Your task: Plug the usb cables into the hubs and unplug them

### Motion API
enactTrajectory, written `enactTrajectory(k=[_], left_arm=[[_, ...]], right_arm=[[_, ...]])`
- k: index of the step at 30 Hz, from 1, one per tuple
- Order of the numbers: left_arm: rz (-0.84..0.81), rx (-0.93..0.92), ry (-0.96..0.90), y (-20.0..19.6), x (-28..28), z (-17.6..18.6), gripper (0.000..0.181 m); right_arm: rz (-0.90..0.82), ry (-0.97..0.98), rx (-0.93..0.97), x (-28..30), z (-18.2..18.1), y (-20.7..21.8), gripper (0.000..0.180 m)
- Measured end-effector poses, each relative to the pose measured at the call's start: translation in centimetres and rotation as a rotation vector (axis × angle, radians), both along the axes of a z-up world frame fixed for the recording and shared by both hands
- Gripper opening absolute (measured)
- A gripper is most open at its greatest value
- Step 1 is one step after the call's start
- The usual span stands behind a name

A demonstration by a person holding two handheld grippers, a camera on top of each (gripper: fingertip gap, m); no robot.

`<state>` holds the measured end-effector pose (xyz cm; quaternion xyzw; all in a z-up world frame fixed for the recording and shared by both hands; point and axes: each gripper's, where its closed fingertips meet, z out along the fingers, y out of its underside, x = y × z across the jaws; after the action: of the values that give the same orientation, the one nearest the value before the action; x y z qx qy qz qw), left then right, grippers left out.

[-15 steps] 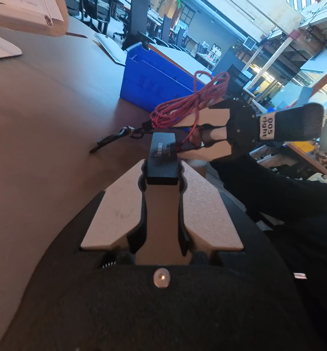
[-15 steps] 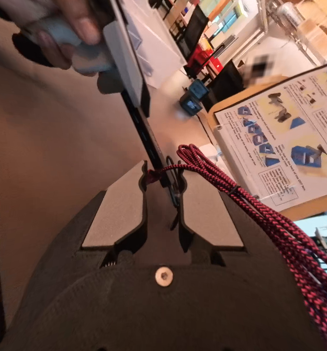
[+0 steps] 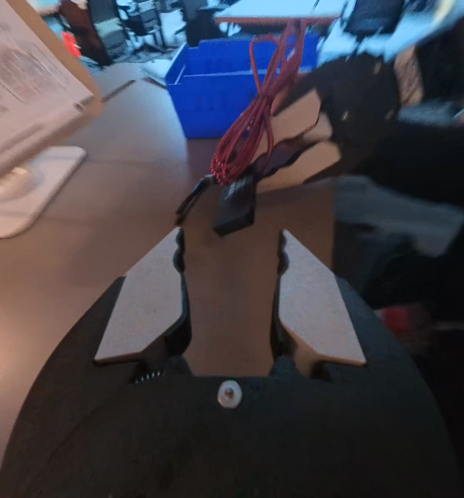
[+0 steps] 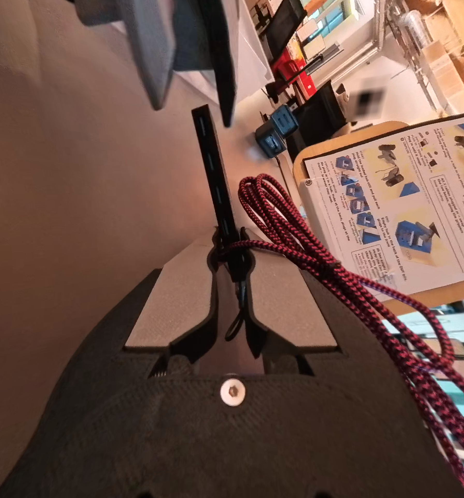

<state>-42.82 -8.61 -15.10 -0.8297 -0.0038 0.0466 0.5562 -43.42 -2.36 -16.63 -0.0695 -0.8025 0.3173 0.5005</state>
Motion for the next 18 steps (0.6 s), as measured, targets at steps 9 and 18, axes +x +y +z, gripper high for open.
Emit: enactTrajectory(k=[9,18], left_arm=[[-0.011,0.025,0.722,2.6,1.7,0.8,0.014],[0.007,-0.074,0.79,3.2,1.6,-0.1,0.009]], right_arm=[[0.136,-0.117,-0.135,1.8,0.6,-1.2,0.011],[0.182,-0.292,-0.344,1.8,0.6,-0.7,0.019]])
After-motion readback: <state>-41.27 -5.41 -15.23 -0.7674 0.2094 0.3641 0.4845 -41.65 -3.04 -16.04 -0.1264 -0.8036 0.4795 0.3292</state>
